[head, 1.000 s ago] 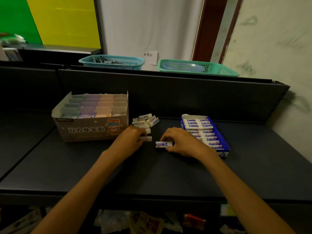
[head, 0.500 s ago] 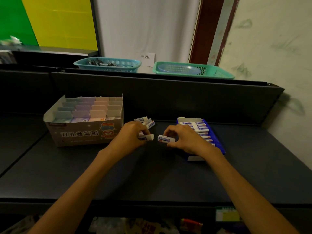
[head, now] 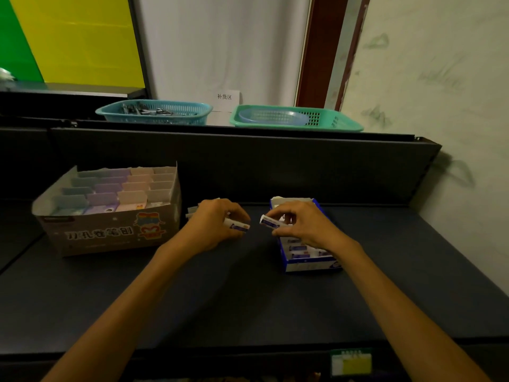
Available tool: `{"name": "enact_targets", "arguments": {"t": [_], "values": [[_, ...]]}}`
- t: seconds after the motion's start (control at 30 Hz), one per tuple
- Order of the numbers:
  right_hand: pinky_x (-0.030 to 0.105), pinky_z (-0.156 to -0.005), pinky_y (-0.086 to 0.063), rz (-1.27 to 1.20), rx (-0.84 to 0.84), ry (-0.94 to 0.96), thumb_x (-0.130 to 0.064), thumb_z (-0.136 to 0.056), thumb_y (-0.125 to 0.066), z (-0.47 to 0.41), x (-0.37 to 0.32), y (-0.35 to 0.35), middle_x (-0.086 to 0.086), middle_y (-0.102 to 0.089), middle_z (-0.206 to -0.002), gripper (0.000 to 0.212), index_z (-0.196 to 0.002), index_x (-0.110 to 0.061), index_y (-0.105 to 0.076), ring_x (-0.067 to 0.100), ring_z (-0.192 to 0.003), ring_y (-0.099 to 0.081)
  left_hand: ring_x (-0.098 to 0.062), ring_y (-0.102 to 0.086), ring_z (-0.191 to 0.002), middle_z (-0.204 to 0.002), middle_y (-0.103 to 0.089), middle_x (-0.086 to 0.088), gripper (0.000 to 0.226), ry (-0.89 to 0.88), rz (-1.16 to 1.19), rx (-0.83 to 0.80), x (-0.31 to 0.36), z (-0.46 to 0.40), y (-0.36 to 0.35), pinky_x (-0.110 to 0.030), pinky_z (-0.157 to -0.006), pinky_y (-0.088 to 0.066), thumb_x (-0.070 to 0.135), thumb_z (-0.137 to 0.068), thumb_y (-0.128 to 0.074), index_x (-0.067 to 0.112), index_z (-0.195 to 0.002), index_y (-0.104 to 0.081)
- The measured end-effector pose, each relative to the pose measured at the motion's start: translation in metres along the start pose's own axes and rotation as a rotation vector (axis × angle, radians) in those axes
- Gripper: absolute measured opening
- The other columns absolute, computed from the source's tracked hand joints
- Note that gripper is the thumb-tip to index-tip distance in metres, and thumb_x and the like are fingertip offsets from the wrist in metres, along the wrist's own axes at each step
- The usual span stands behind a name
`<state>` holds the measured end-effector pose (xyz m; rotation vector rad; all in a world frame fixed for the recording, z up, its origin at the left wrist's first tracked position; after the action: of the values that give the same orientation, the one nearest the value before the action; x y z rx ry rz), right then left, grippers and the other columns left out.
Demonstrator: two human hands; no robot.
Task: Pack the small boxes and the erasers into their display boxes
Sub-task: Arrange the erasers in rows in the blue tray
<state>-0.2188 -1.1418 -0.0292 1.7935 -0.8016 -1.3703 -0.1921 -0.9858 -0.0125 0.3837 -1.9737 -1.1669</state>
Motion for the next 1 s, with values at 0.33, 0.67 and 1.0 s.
{"name": "enact_targets", "arguments": {"t": [0.33, 0.67, 1.0], "values": [[0.009, -0.068, -0.046, -0.182, 0.099, -0.03, -0.021, -0.078, -0.076, 0.0, 0.027, 0.029, -0.012, -0.061, -0.091, 0.028, -0.093, -0.033, -0.056, -0.006, -0.079, -0.058, 0.0, -0.053, -0.099, -0.114, -0.062, 0.001, 0.033, -0.086, -0.041, 0.084, 0.022, -0.02, -0.008, -0.017, -0.088, -0.044, 0.02, -0.083, -0.069, 0.018, -0.115, -0.062], [0.023, -0.072, -0.056, -0.244, 0.066, -0.05, -0.016, -0.081, -0.072, 0.006, 0.058, 0.041, -0.01, -0.061, -0.106, 0.028, -0.101, -0.029, -0.058, 0.005, -0.093, -0.064, -0.012, -0.056, -0.111, -0.123, -0.059, -0.003, 0.042, -0.048, -0.075, 0.072, 0.035, -0.037, -0.026, -0.03, -0.098, -0.046, 0.012, -0.083, -0.068, 0.016, -0.123, -0.057], [0.018, -0.078, -0.052, -0.109, 0.131, -0.013, -0.023, -0.082, -0.072, 0.01, 0.075, 0.054, -0.01, -0.06, -0.101, 0.026, -0.105, -0.022, -0.06, 0.002, -0.092, -0.06, -0.001, -0.053, -0.098, -0.114, -0.06, 0.003, 0.034, -0.096, -0.107, 0.086, 0.059, -0.054, -0.043, -0.008, -0.076, -0.038, 0.024, -0.083, -0.068, 0.022, -0.116, -0.061]]}}
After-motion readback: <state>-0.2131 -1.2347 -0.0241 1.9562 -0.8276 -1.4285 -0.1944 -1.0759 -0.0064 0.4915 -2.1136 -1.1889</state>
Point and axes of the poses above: each hand's wrist, its own z-axis away from the middle knuckle, its own y-axis out of the back of the hand, x = y × z, the point moved 9 cm from there along -z, towards the middle knuckle
